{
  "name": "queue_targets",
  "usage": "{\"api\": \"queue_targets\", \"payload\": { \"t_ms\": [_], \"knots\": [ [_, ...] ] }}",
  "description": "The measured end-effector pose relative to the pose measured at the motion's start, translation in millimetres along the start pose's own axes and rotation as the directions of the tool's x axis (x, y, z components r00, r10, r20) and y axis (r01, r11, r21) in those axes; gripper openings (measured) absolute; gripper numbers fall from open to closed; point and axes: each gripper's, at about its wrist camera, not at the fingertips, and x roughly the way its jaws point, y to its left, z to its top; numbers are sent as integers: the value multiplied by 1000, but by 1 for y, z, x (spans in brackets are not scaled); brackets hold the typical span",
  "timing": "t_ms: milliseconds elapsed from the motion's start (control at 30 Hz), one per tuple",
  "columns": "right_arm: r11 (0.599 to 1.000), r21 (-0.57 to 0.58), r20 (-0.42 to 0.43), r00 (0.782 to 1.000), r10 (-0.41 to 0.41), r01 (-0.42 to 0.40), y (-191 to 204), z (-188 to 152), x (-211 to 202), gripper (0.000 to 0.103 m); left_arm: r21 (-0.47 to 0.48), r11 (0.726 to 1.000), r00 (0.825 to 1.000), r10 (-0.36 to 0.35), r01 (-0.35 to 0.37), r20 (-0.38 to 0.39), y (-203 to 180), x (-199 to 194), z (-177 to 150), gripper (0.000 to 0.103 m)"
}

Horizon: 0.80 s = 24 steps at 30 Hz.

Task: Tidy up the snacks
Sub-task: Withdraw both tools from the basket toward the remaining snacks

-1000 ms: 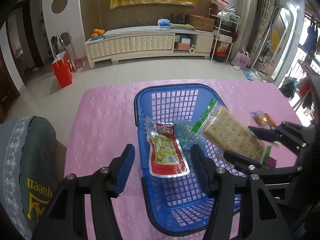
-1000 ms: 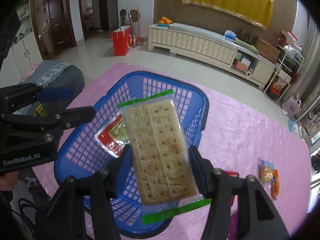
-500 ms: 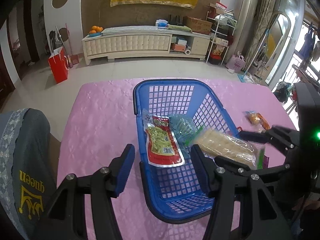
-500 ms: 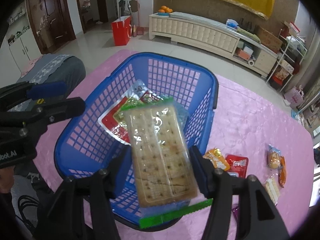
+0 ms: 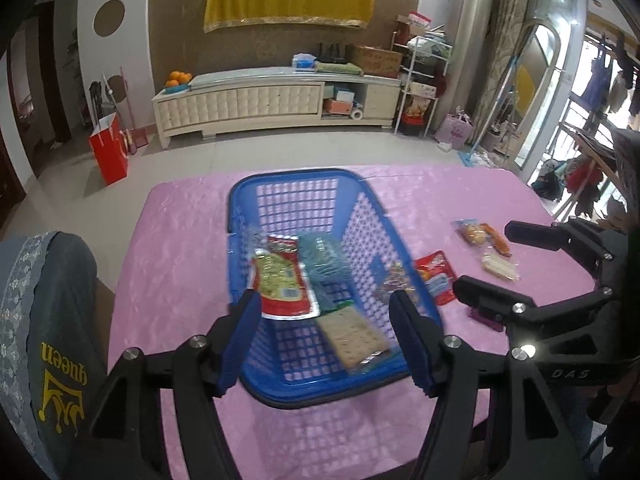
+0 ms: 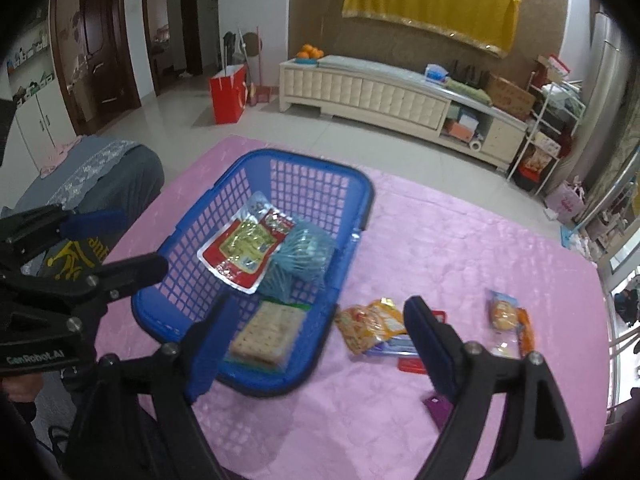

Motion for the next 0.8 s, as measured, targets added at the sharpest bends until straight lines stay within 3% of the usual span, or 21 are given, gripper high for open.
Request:
{"api": "queue_targets", "payload": {
  "t_ms": [333,467,800],
  "knots": [
    [997,54,42,998,-49,47,-55,-24,-44,87,85,996,999,-41,39,18,-72,-6,5,72],
    [996,69,30,998,-58,56,-78,-39,-49,88,99,993,998,-69,68,0,-101,4,5,76],
    [992,110,-26,998,-57,59,-133,-77,-40,88,99,990,994,-93,99,-59,-158,44,-9,76]
  ]
}}
